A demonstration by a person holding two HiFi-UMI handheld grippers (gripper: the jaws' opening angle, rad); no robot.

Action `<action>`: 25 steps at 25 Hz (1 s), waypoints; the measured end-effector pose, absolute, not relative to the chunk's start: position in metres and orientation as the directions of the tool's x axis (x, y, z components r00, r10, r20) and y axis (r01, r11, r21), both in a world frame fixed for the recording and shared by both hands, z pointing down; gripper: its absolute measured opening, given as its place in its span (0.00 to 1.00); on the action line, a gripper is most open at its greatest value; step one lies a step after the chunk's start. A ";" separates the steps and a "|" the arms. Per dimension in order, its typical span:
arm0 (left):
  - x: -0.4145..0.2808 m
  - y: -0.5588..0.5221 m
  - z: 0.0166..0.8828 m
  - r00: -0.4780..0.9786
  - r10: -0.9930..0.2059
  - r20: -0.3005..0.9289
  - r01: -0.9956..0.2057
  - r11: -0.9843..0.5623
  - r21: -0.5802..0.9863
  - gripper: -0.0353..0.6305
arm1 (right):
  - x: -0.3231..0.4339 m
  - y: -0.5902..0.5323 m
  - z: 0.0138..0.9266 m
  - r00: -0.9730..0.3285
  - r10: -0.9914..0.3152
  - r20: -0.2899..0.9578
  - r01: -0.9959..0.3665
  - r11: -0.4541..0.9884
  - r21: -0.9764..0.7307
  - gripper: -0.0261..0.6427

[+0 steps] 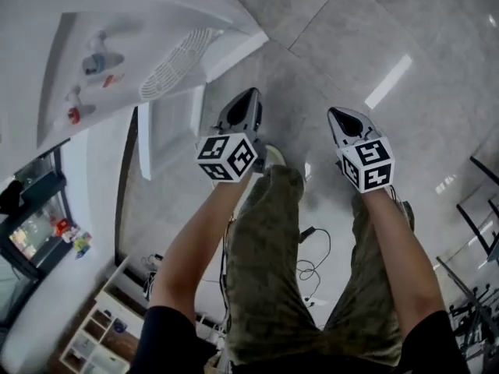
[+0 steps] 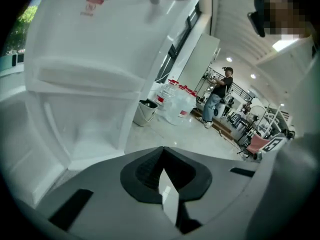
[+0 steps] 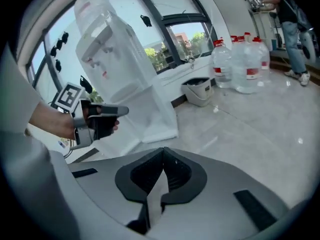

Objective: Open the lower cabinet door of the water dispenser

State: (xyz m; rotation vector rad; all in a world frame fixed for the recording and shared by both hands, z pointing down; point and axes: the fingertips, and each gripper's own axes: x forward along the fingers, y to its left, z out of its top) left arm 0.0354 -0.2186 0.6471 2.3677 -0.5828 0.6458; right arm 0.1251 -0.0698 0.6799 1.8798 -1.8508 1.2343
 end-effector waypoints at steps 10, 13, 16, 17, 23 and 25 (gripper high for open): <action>0.009 -0.063 0.521 0.750 -0.177 0.637 -0.574 -0.651 0.496 0.06 | 0.144 0.048 0.541 -0.044 -0.707 0.706 -0.933 -0.224 -0.282 0.04; 0.010 -0.024 0.468 0.747 -0.218 0.628 -0.597 -0.637 0.488 0.06 | 0.163 0.080 0.489 -0.051 -0.711 0.702 -0.918 -0.244 -0.314 0.04; 0.014 0.001 0.396 0.751 -0.276 0.600 -0.612 -0.633 0.474 0.06 | 0.165 0.105 0.430 -0.126 -0.690 0.712 -0.888 -0.241 -0.391 0.04; 0.015 0.006 0.366 0.757 -0.301 0.580 -0.611 -0.640 0.465 0.06 | 0.165 0.107 0.403 -0.154 -0.698 0.699 -0.891 -0.208 -0.405 0.04; -0.018 0.027 0.191 0.741 -0.459 0.490 -0.657 -0.648 0.386 0.06 | 0.171 0.101 0.207 -0.211 -0.810 0.548 -0.945 0.026 -0.326 0.04; -0.044 0.037 0.156 0.720 -0.496 0.484 -0.680 -0.645 0.350 0.06 | 0.160 0.101 0.162 -0.205 -0.842 0.499 -0.953 0.054 -0.300 0.04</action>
